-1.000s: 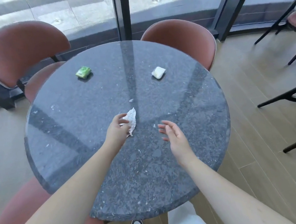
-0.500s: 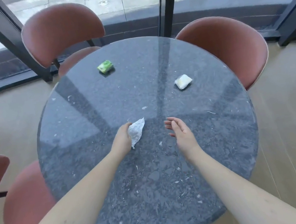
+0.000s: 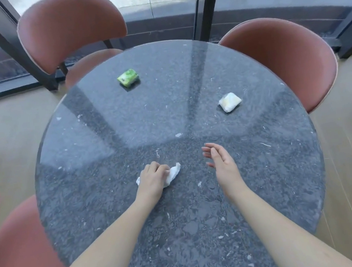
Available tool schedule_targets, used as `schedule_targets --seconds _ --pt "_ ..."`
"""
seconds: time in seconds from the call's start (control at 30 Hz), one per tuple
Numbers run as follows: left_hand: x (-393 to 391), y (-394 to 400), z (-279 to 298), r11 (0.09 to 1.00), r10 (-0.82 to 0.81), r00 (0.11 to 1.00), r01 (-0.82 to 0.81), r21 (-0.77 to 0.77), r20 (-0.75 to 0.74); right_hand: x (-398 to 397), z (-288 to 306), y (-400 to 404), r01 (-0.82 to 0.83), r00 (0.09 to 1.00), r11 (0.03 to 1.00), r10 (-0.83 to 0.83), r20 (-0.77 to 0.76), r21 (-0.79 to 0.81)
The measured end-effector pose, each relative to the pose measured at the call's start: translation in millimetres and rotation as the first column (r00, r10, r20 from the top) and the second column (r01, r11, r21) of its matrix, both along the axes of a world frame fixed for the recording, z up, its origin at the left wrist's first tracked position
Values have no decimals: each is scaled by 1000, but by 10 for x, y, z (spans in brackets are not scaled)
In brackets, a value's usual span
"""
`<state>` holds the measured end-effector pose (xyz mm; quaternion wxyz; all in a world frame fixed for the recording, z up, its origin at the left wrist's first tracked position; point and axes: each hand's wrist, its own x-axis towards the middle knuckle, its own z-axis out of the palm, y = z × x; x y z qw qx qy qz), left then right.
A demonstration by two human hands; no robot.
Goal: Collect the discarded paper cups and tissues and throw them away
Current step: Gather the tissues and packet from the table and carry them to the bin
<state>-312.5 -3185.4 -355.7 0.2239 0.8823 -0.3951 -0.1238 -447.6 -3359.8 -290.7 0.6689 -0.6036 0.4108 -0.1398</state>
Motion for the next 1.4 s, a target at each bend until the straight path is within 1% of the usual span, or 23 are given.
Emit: schedule_targets --seconds 0.07,0.13,0.17,0.23,0.33,0.47,0.57,0.67,0.77,0.83,0.97,1.03,1.1,1.17,1.2,1.27,1.3,1.33,1.4 --pt "18 17 -46 998 52 999 -52 -42 -8 72 -15 -60 7 1000 1000 -7 -5 -7" --pt "53 30 -89 997 73 995 -73 14 -62 150 -20 -100 1 1000 1000 -1 -2 -13" --pt "77 26 -101 997 77 995 -77 15 -69 191 -25 -114 -3 1000 1000 3 4 -12" --pt "133 -2 -84 993 100 989 -105 -45 -106 276 -41 -131 -10 1000 1000 10 18 -12" --pt "251 -89 23 971 133 966 -172 -168 -223 419 -62 -129 -23 999 1000 23 33 -7" --pt "413 -254 252 920 240 896 -333 -208 -374 627 -77 -88 -45 998 999 44 53 12" --pt "525 -330 353 901 251 888 -360 -241 -386 765 -85 -48 -58 996 998 56 66 24" --pt "575 -370 400 884 251 843 -400 -241 -475 861 -93 -18 -83 994 996 81 77 28" --pt "583 -395 426 886 290 801 -431 -168 -524 889 -93 -21 -87 993 995 84 84 38" --pt "588 -395 428 914 286 801 -393 -101 -526 875 -82 -42 -77 993 996 73 91 37" --pt "535 -447 394 981 170 870 -192 -1 -463 751 -51 -102 -40 995 998 35 90 54" --pt "454 -487 381 991 126 875 -136 11 -467 657 -46 -125 -30 996 998 25 86 58" --pt "356 -519 387 990 117 868 -138 -8 -483 563 -39 -155 -23 996 998 18 90 52" --pt "252 -543 440 976 146 832 -209 -58 -536 466 -21 -192 -19 996 998 14 91 57" --pt "191 -557 475 958 157 777 -270 -98 -609 413 -5 -210 -18 996 998 13 89 61" --pt "72 -583 572 913 143 638 -380 -148 -756 309 38 -249 -19 995 998 13 98 61" --pt "18 -594 629 899 146 601 -411 -148 -786 255 63 -268 -20 994 998 14 106 57" --pt "-37 -602 683 894 152 588 -424 -143 -794 198 91 -284 -21 993 998 15 114 53" --pt "-137 -615 760 897 171 610 -422 -134 -774 82 147 -319 -22 992 998 15 127 53"
